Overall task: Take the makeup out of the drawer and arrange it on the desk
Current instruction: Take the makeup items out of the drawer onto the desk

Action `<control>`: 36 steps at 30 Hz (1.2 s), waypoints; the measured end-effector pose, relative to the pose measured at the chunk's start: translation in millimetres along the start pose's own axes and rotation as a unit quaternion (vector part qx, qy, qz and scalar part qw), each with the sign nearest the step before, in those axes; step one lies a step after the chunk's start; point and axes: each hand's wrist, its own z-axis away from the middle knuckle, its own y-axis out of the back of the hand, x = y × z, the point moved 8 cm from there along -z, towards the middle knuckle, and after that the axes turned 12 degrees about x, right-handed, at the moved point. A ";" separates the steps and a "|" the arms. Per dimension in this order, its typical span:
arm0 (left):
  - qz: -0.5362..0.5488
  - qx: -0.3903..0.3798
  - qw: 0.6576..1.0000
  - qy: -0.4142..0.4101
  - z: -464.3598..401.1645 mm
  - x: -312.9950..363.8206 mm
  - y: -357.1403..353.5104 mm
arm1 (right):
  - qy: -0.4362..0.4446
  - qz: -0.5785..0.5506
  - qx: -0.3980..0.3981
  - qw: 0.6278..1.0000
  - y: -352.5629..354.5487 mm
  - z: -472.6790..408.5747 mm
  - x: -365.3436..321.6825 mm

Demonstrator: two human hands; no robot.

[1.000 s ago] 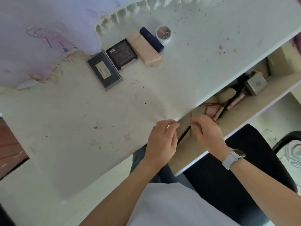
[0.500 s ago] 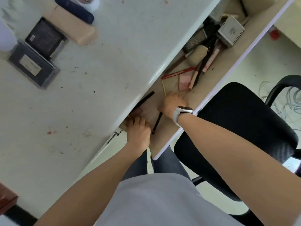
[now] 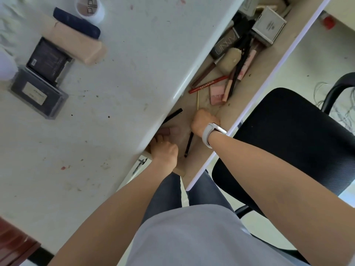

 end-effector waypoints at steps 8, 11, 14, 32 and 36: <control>0.046 0.329 0.942 -0.038 31.6 10.0 46.7 | -0.087 -0.253 -0.003 0.963 31.4 0.3 7.0; 0.057 0.342 0.938 -0.011 22.9 10.0 54.9 | -0.110 -0.317 0.020 0.942 43.1 0.5 14.7; 0.047 0.337 0.940 0.036 10.0 3.8 61.1 | -0.124 -0.323 0.026 0.938 46.8 1.6 19.2; 0.475 0.309 0.824 0.019 30.4 -7.8 109.5 | -0.020 -0.544 0.172 0.821 133.8 38.0 23.2; 0.721 0.259 0.635 0.104 45.6 -42.2 115.7 | 0.001 -0.499 0.144 0.854 143.7 50.6 -5.5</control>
